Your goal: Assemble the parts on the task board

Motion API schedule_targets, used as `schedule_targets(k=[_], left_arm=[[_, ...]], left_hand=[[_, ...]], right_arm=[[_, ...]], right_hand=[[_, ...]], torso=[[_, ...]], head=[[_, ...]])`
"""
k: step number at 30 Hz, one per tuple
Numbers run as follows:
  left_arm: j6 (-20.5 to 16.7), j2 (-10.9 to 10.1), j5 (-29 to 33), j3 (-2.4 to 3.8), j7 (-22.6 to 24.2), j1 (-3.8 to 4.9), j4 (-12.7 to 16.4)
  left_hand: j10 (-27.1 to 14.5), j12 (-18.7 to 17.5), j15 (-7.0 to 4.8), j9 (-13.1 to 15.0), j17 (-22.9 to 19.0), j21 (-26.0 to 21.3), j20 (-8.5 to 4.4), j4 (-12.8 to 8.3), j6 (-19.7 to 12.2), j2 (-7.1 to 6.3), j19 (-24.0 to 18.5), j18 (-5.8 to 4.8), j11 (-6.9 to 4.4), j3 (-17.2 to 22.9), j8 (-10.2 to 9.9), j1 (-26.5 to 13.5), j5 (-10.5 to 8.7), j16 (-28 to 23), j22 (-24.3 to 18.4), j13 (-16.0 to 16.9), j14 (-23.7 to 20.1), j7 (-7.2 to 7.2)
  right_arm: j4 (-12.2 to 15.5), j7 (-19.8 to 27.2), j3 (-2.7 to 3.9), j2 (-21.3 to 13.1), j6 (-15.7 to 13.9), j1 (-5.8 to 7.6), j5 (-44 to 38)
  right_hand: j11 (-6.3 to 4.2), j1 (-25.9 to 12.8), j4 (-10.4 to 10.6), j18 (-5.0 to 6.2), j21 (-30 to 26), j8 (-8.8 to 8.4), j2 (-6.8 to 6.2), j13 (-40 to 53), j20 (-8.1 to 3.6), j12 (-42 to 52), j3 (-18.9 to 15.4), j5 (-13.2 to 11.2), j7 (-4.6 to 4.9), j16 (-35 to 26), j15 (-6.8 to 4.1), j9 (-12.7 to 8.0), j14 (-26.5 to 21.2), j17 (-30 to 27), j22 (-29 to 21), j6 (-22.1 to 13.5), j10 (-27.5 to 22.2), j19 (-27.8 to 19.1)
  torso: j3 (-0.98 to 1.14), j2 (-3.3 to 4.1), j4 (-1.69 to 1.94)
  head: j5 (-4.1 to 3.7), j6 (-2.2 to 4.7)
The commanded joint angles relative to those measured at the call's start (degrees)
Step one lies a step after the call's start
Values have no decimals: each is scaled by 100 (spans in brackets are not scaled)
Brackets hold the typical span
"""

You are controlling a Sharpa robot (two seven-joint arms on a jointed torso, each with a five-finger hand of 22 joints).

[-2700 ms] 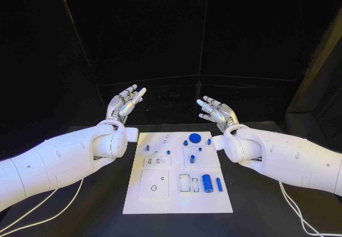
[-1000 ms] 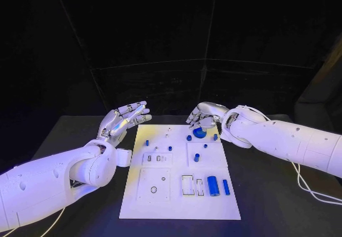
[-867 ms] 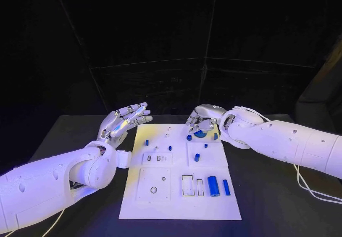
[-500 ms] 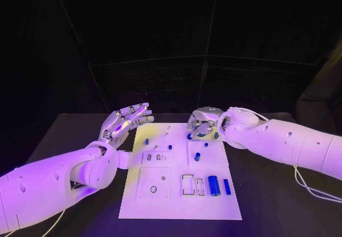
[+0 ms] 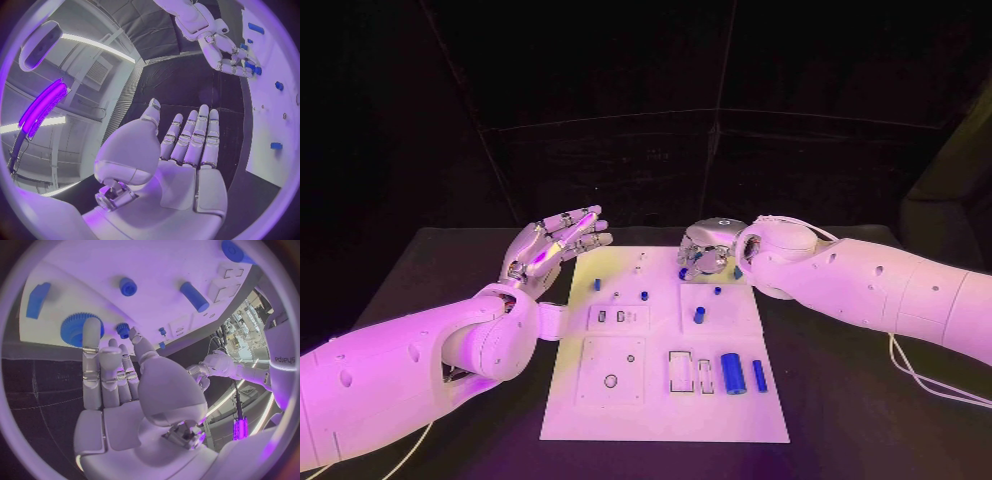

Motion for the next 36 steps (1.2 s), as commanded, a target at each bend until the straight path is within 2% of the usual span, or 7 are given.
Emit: schedule_targets(k=[1, 4, 10, 22, 27, 31, 36], left_arm=[[116, 11, 10, 3, 133, 6, 12], [117, 1, 11, 3, 121, 7, 28], [123, -6, 11, 4, 102, 8, 42], [127, -29, 169, 4, 95, 9, 69], [173, -25, 264, 4, 86, 9, 61], [193, -27, 289, 4, 83, 10, 63], [218, -28, 302, 4, 77, 10, 64]], left_hand=[[47, 13, -5, -3, -4, 12, 1, -16, 30, 28, 20, 62, 2, -10, 13, -9, 30, 17, 3, -8, 53, 574], [45, 11, -3, -7, -6, 11, 1, -15, 7, 29, 18, 62, 3, -11, 8, -14, 30, 15, 2, -9, 51, 576], [41, 5, -1, -10, -9, 10, 1, -14, -5, 29, 16, 60, 6, -14, 2, -20, 30, 9, 0, -11, 46, 580], [13, -29, 13, -25, -31, 5, 3, -3, -66, 40, 6, 50, 18, -26, -31, -53, 30, -26, -10, -19, 11, 587], [5, -42, 20, -29, -40, -9, 3, 7, -75, 48, -21, 39, 22, -33, -44, -74, 30, -39, -21, -19, 0, 588], [4, -45, 22, -30, -43, -15, 3, 11, -78, 55, -30, 36, 22, -33, -48, -79, 31, -42, -25, -19, -1, 589], [3, -48, 23, -30, -45, -19, 3, 14, -81, 62, -38, 34, 23, -31, -50, -83, 31, -44, -28, -19, -2, 589]], right_arm=[[-19, -24, 2, 23, 135, 13, -66], [-23, -30, 2, 35, 166, 13, -63], [-106, -19, 0, 99, 295, 8, -55], [-163, -22, -1, 133, 386, -4, -53], [-196, -10, -1, 145, 355, -4, -53], [-166, 49, -1, 134, 135, -5, -45], [10, 75, 0, 72, -585, -5, 121]], right_hand=[[-23, -3, -4, 60, 60, 1, 84, 6, -3, 31, 35, -5, 0, 119, 8, 5, 144, 124, 35, 8, 40, -57], [-21, -16, 1, 6, 421, 9, 164, 0, -3, 26, 82, -10, 9, 464, 6, 7, 203, 495, 455, 46, 62, 39], [-30, 6, -22, -27, 741, 15, 231, -7, -3, 15, 179, -30, 7, 768, 4, 7, 216, 799, 786, 110, 94, 72], [-49, -2, -25, -64, 1151, 14, 293, -10, -3, 9, 360, -36, -13, 1124, -5, 7, 207, 1136, 1197, 203, 172, 91], [-49, 29, -32, -73, 1244, 5, 295, -12, -2, 2, 445, -41, -9, 1187, -4, 4, 197, 1187, 1291, 208, 180, 85], [-53, 45, -31, -77, 1305, 6, 302, -9, -2, 7, 522, -40, -12, 1231, -5, 5, 191, 1220, 1347, 226, 207, 74], [-78, 94, -27, -111, 1564, 19, 341, -1, -14, 23, 780, -71, -33, 1359, -25, 10, 188, 1324, 1641, 308, 301, 111]], torso=[[0, 3, 4], [-1, 22, 2], [1, 49, 4], [-1, 71, 5], [-2, 76, 2], [-4, 75, -3], [-3, 75, -4]], head=[[-3, -12], [10, -7], [15, -43], [28, -70], [26, -56], [33, -58], [45, -26]])
